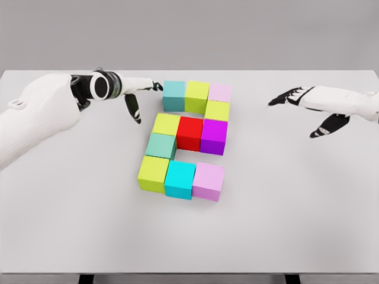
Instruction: Assemble the squares on the desktop into the number 2
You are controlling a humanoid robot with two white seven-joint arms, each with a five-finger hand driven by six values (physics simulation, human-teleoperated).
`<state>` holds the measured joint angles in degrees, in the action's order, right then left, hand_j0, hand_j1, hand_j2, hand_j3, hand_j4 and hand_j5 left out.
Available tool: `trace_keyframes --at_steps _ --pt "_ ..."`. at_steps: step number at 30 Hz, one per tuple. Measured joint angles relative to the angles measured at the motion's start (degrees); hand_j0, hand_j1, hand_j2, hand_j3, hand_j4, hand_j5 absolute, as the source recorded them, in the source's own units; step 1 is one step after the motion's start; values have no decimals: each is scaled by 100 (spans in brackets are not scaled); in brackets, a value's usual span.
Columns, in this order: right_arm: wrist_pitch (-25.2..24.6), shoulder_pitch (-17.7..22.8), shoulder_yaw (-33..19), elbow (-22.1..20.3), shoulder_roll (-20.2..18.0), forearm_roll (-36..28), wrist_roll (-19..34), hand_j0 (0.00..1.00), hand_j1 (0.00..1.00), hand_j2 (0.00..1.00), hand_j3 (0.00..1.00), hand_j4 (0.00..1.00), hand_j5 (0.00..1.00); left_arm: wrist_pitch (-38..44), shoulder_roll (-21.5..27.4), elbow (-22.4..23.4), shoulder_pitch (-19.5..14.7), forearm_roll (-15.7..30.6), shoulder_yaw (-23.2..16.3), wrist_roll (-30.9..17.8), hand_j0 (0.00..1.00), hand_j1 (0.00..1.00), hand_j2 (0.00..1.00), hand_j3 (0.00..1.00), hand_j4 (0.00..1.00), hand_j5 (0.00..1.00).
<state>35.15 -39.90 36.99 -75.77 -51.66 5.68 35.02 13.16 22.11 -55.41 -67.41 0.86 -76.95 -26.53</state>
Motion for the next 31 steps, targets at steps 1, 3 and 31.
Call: trace_keyframes --at_steps 1,3,31 --pt "0 -17 -4 28 4 -23 0 100 100 100 100 100 100 0 -4 -1 -9 0 0 2 100 100 100 100 100 100" --pt "0 -44 -15 67 6 -54 0 100 100 100 100 100 100 0 -9 -3 -9 0 4 4 100 100 100 100 100 100" --pt "0 9 -48 74 -11 -134 0 100 100 100 100 100 100 -883 2103 -1579 0 56 233 32 100 100 100 100 100 100"
